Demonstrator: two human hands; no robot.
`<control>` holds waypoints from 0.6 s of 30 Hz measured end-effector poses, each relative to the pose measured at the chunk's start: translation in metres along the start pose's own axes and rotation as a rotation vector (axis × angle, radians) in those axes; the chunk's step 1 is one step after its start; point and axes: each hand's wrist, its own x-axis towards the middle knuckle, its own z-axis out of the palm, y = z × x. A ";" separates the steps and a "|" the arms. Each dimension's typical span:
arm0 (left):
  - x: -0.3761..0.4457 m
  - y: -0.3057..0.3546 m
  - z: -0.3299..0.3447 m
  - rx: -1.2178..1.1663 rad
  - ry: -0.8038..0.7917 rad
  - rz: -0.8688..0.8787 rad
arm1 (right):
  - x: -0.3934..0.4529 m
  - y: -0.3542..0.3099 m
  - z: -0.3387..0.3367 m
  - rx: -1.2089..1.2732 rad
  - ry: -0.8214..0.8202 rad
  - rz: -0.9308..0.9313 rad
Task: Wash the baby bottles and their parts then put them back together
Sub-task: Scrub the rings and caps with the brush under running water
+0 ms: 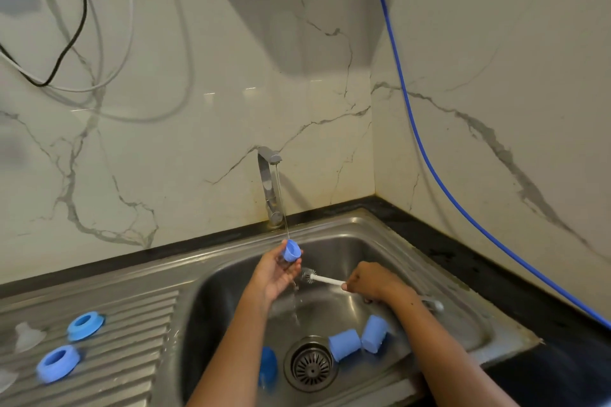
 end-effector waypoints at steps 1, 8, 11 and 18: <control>-0.007 0.005 0.001 0.025 0.004 0.014 | -0.001 -0.001 -0.001 0.003 -0.010 -0.008; -0.070 0.019 -0.029 0.791 0.187 0.201 | -0.016 -0.006 -0.003 -0.082 -0.055 -0.080; -0.088 0.021 -0.049 1.006 0.260 0.333 | -0.019 -0.007 0.004 -0.065 -0.041 -0.124; -0.102 0.025 -0.076 1.109 0.327 0.503 | -0.013 -0.009 0.015 -0.077 -0.048 -0.191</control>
